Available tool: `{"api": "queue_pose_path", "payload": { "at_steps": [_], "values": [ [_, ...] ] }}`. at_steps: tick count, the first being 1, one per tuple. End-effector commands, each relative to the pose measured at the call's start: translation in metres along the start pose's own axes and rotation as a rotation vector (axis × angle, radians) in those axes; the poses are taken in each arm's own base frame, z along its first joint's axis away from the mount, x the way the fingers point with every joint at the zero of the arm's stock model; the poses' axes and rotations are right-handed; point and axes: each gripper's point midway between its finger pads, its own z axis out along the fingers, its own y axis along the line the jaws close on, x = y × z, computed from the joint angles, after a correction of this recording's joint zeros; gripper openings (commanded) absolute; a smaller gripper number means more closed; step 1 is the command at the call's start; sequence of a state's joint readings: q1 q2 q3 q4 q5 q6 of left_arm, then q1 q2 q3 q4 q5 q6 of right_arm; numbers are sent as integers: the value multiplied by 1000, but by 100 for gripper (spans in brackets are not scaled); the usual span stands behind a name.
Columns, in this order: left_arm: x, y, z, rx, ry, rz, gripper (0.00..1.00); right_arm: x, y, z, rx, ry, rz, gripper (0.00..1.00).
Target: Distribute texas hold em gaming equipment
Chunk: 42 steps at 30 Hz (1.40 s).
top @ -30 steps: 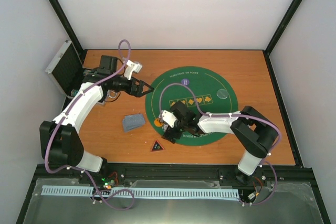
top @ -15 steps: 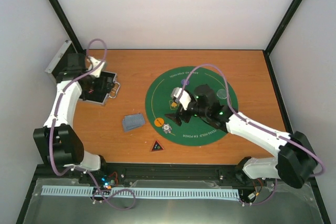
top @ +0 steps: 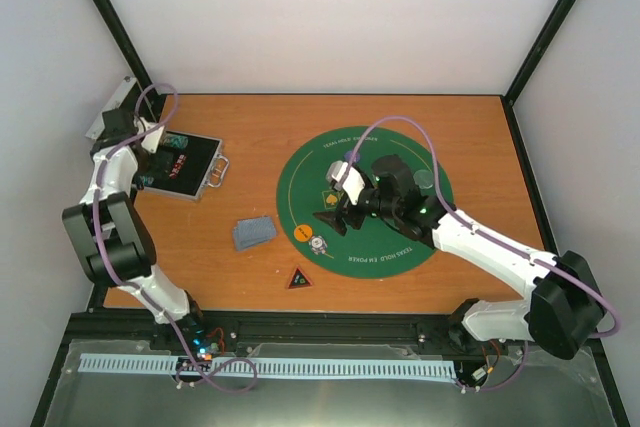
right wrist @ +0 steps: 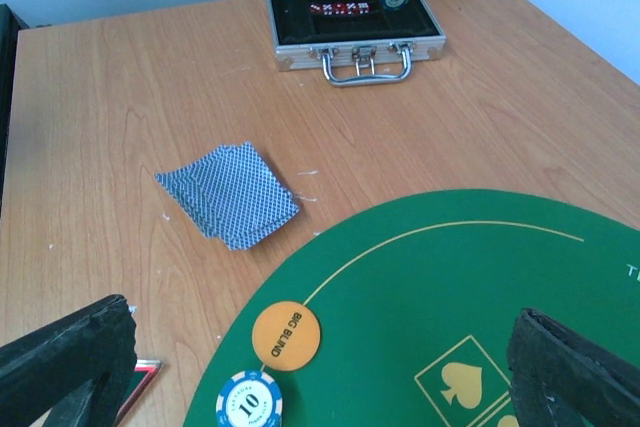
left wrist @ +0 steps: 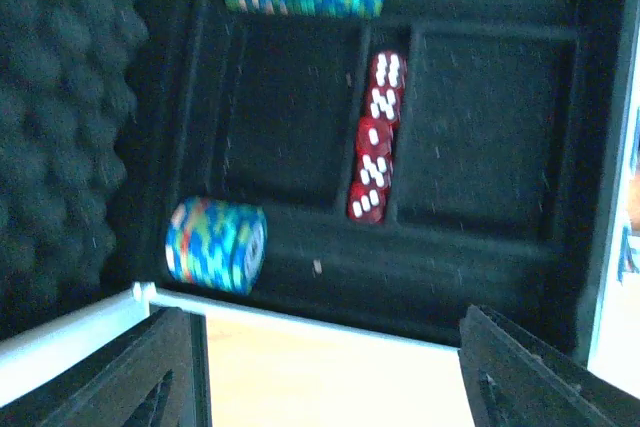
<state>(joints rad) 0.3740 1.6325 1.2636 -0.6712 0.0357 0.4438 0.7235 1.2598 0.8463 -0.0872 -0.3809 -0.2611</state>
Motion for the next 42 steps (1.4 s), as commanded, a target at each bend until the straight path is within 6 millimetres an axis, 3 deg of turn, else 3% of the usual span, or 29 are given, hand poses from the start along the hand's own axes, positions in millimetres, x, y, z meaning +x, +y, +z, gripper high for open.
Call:
{"api": "queue_pose_path", "payload": {
  "at_steps": [1, 9, 11, 15, 21, 28, 34, 42],
  "values": [
    [-66, 17, -2, 0, -186, 19, 74, -19, -8, -2, 17, -11, 23, 100],
    [-142, -6, 42, 102, -287, 42, 70, -24, -24, 3, 79, 31, 87, 100],
    [-148, -11, 65, 110, -267, 44, 66, -29, -27, 5, 89, 26, 101, 100],
    [-161, -2, 90, 60, -251, 23, 62, -33, -32, 9, 100, 23, 91, 100],
    [-165, 2, 117, -43, -225, 47, 62, -26, -38, 18, 108, 85, 115, 100],
    [-140, -8, 140, -34, -163, 54, 55, -24, -35, 13, 117, 55, 110, 100],
    [-137, -19, 134, -1, -191, 63, 56, -28, -33, 12, 101, 52, 119, 100],
    [-134, -10, 132, -56, -173, 74, 56, -24, -29, 7, 96, 49, 111, 100]
  ]
}}
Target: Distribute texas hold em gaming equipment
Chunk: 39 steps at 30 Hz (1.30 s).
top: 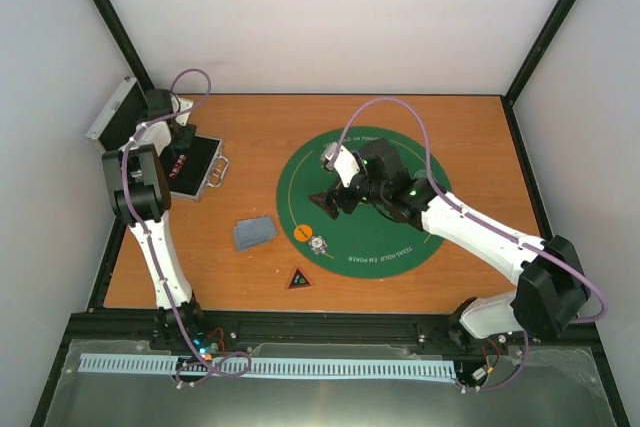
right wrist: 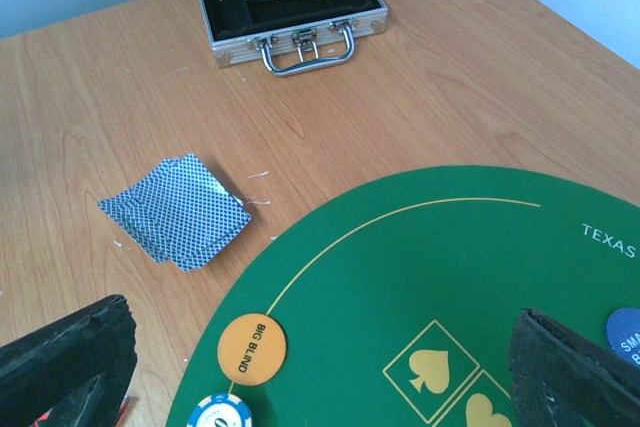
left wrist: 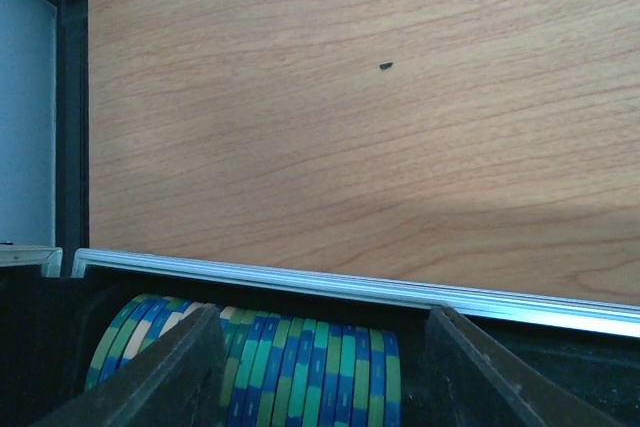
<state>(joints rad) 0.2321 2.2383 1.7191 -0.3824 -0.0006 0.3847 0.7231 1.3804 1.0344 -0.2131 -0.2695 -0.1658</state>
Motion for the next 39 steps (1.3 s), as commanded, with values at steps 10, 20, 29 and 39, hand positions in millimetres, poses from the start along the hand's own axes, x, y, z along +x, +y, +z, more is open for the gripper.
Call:
{"api": "queue_pose_path", "payload": {
  "at_steps": [10, 20, 29, 39],
  "values": [
    [-19, 19, -32, -101, -50, 24, 56, -2, 6, -10, -23, -27, -1, 100],
    [-9, 13, -35, -83, -40, 26, 56, -3, 9, -7, -42, -26, 2, 100],
    [1, 0, -19, -23, -12, 15, 53, 1, 11, -6, -57, -13, 5, 100],
    [4, 2, -17, -37, -3, 26, 48, 3, 12, -4, -65, -7, 5, 100]
  ]
}}
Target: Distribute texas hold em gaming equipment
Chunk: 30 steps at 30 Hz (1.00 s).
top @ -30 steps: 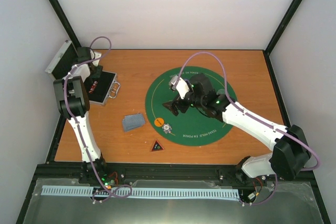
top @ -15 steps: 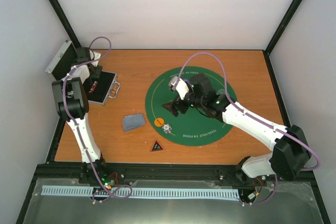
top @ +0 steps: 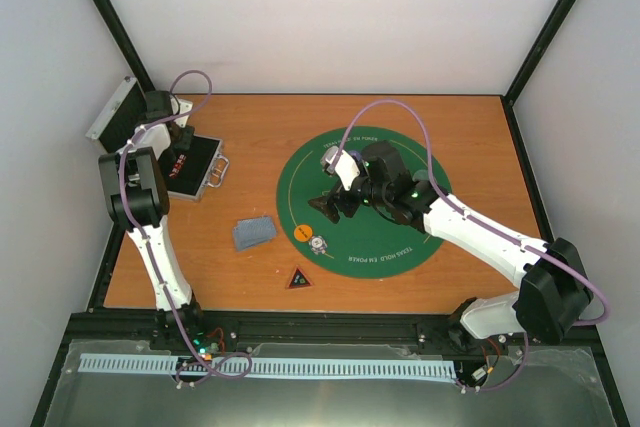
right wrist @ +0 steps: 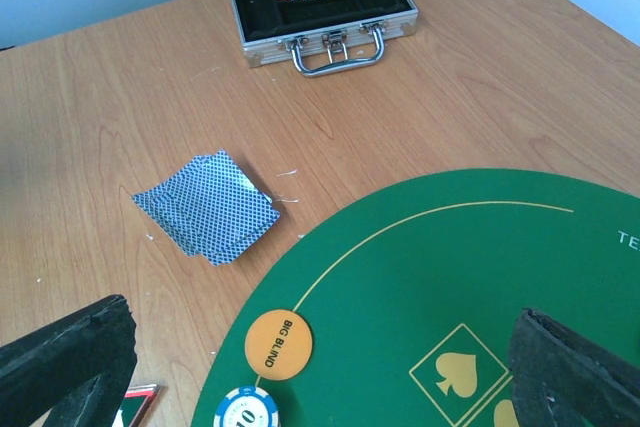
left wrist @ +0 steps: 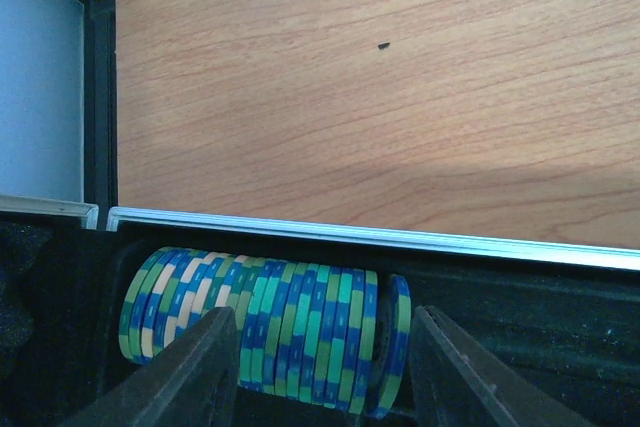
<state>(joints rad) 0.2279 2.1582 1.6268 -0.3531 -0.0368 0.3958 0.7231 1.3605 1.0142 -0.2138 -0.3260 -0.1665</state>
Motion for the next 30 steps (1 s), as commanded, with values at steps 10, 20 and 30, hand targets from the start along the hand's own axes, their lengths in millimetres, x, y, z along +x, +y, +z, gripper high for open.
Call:
{"api": "queue_pose_path", "payload": {
  "at_steps": [10, 20, 30],
  "values": [
    [22, -16, 11, 70, 55, -1, 44, 1, 3, -1, -18, 0, 6, 100],
    [22, -25, 2, 109, 22, 13, 40, 2, 4, 1, -30, 4, 8, 100],
    [18, -13, 4, 65, 26, 43, 47, 0, 5, 1, -39, 4, 6, 100]
  ]
}}
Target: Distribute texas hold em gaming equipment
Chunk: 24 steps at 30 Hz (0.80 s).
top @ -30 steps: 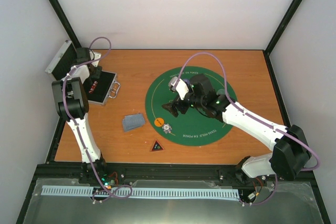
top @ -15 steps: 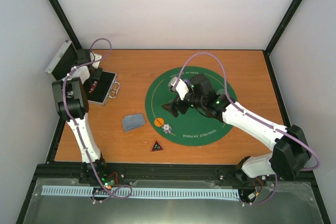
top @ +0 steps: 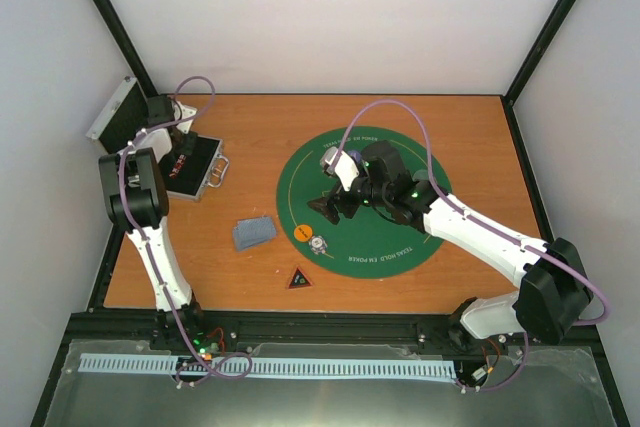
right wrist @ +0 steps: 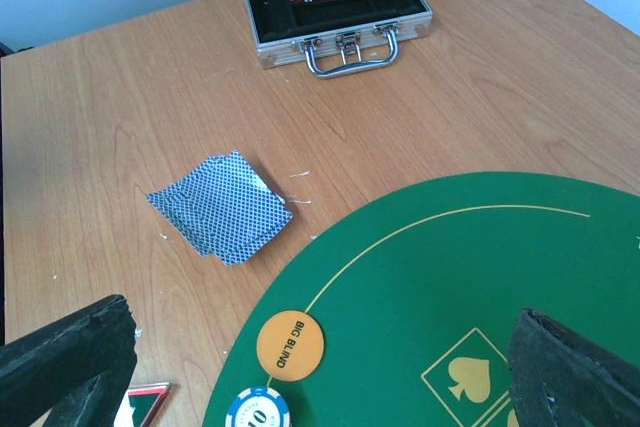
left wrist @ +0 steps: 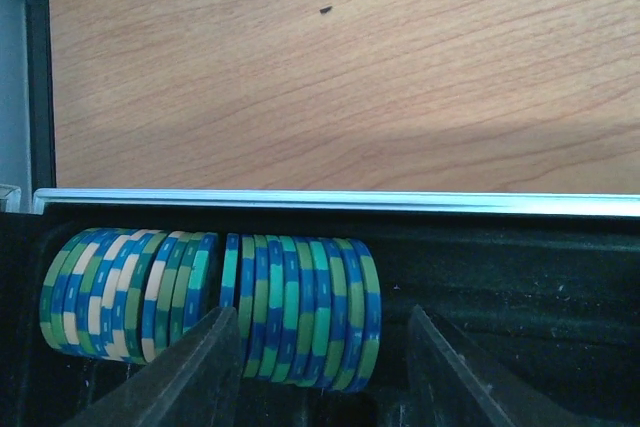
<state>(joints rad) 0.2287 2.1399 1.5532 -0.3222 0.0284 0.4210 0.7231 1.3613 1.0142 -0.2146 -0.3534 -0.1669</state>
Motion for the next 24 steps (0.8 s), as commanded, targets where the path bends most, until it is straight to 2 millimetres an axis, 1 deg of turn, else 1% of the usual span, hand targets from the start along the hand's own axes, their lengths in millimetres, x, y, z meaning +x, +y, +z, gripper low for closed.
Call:
{"api": "queue_pose_path", "payload": {
  "at_steps": [1, 6, 10, 15, 17, 21, 24],
  "values": [
    [3, 8, 2, -5, 33, 14, 48, 1, 1, 1, -10, 8, 5, 100],
    [7, 15, 14, 18, 66, -5, 49, 1, 0, -3, -1, 11, -3, 100],
    [11, 12, 17, 43, 76, -10, 49, 2, 0, -4, 5, 13, -9, 100],
    [20, -1, 15, 106, 95, -26, 48, 4, 0, -3, 3, 17, -7, 100],
    [27, -6, 15, 123, 106, -24, 48, 4, 0, -3, 1, 18, -7, 100],
    [38, -14, 15, 145, 129, -17, 48, 4, 1, -3, -2, 18, -5, 100],
    [40, -15, 15, 148, 139, -15, 48, 5, 2, -3, -5, 19, -4, 100]
  ]
}}
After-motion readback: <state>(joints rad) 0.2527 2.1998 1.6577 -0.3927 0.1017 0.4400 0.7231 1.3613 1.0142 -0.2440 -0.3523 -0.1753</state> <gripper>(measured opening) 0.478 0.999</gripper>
